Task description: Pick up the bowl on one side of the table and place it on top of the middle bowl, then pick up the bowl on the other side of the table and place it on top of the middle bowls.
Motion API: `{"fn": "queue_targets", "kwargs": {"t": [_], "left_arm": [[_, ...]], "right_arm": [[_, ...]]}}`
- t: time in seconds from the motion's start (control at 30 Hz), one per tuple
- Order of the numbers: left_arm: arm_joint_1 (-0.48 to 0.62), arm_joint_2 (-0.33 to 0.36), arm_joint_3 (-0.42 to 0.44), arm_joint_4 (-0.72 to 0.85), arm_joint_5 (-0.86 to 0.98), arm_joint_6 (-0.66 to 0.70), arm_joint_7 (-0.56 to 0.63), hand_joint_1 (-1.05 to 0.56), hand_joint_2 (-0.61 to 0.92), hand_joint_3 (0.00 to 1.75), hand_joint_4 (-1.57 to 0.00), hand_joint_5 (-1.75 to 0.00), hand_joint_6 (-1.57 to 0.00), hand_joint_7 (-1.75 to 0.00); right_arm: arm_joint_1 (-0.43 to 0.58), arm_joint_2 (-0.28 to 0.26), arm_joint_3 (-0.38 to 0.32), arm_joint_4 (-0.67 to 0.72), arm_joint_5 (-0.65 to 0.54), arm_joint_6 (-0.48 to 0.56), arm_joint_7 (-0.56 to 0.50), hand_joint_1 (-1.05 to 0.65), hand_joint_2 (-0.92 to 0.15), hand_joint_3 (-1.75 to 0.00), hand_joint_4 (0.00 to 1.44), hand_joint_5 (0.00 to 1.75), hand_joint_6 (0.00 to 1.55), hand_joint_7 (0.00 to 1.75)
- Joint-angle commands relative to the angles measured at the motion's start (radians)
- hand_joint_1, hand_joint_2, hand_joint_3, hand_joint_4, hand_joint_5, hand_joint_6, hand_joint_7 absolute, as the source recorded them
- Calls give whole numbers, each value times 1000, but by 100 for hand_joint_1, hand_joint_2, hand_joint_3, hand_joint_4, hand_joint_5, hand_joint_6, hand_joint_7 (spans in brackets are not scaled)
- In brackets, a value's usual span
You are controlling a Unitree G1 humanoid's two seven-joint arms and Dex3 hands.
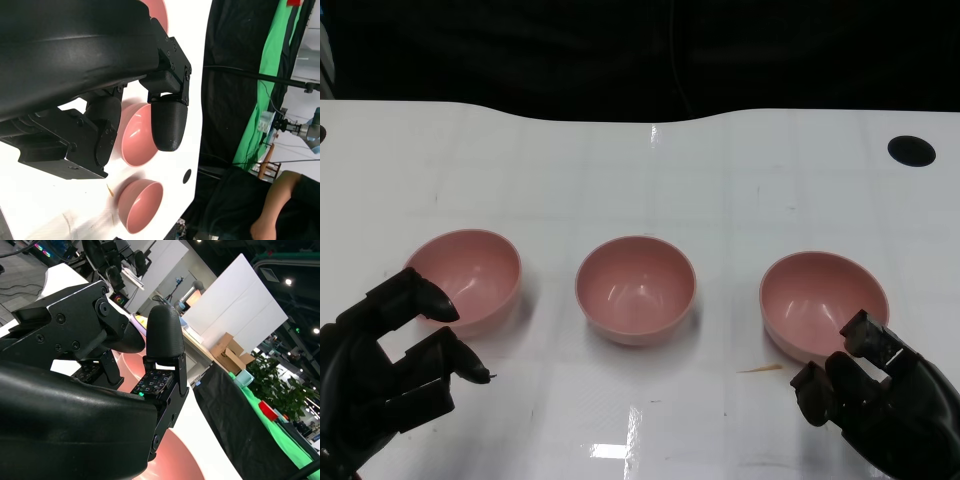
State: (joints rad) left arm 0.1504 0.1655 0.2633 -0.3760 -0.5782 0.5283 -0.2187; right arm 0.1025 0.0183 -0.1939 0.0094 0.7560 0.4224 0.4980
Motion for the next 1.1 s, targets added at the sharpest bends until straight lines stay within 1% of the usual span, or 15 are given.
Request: {"fn": "queue_targets", "kwargs": {"t": [0.03, 0.27, 0.4, 0.6, 0.87, 0.93, 1.07, 1.1], "left_arm": [[-6, 17, 8, 2, 4, -6, -3, 26, 92, 131, -75, -175, -55, -175], [-8, 10, 11, 0, -3, 4, 6, 27, 92, 133, -76, -175, -55, -175], [-13, 11, 6, 7, 6, 1, 6, 27, 92, 132, -76, -175, -55, -175], [-15, 10, 7, 8, 0, 4, 5, 26, 92, 132, -76, -175, -56, -175], [-13, 9, 6, 7, 2, 2, 5, 27, 92, 133, -76, -175, -56, -175], [-13, 8, 4, 3, 9, 3, 14, 27, 92, 132, -75, -175, -55, -175], [-7, 2, -6, 2, 43, -35, 15, 29, 92, 128, -72, -175, -53, -175], [-3, -7, -18, 3, 89, -77, 31, 30, 92, 125, -70, -175, -52, -175]], "right_arm": [[-3, -2, -6, -6, -8, -10, -9, -5, -59, -114, 85, 175, 85, 141], [-8, -4, -5, 4, -10, -20, 7, -6, -59, -115, 85, 175, 83, 142], [-16, -4, -7, 14, -11, -19, 1, -4, -56, -120, 86, 175, 84, 143], [-12, 2, -8, 4, -19, -17, -11, -4, -54, -122, 86, 175, 84, 144], [-26, -6, -14, 45, -12, -31, 46, -5, -56, -119, 84, 175, 82, 142], [-22, -4, -13, 34, -22, -28, 27, -5, -56, -118, 84, 175, 83, 142], [-18, -4, -12, 22, -23, -21, 14, -4, -56, -117, 85, 175, 85, 141], [-18, -5, -11, 23, -22, -21, 17, -4, -56, -117, 85, 175, 85, 141]]}}
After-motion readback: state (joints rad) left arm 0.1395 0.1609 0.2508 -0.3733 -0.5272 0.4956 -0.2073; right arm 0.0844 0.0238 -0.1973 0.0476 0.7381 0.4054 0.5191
